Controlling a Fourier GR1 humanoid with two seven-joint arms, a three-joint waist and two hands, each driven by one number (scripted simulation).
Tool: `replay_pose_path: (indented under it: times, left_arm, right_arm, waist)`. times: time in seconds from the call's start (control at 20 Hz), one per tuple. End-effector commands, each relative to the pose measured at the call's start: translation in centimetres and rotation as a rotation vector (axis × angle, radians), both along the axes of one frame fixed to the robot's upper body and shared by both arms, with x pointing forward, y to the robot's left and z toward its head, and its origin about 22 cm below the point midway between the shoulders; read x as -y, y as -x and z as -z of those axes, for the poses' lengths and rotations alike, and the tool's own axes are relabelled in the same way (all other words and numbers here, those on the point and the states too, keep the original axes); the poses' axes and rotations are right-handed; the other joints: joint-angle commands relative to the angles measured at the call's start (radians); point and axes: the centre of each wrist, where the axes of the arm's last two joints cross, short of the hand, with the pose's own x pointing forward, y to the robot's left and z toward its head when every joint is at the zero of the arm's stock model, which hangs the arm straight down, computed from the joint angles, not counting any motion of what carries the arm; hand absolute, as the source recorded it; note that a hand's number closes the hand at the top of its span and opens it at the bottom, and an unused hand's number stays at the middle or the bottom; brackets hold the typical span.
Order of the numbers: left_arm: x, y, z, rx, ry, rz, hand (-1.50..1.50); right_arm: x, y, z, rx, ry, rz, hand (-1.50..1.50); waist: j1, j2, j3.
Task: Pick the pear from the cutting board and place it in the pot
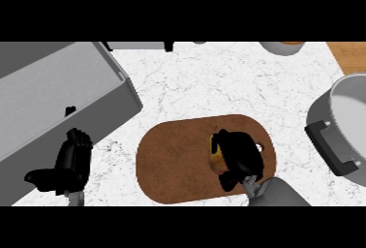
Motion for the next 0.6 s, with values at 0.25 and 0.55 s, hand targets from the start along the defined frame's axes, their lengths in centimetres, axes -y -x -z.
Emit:
replay_pose_path:
  times: [0.25, 0.55]
  left_arm:
    - [-0.8, 1.1, -0.7, 0.024, -0.007, 0.075, 0.00]
    - [-0.1, 0.4, -0.5, 0.027, -0.020, 0.063, 0.00]
  right_arm:
    - [0.9, 4.5, 1.3, 0.188, 0.009, -0.123, 1.50]
    - [1.2, 7.4, -4.6, 0.449, -0.123, -0.095, 1.50]
  waist:
    - [-0.005, 0.003, 0.004]
    - [-0.021, -0.001, 0.004]
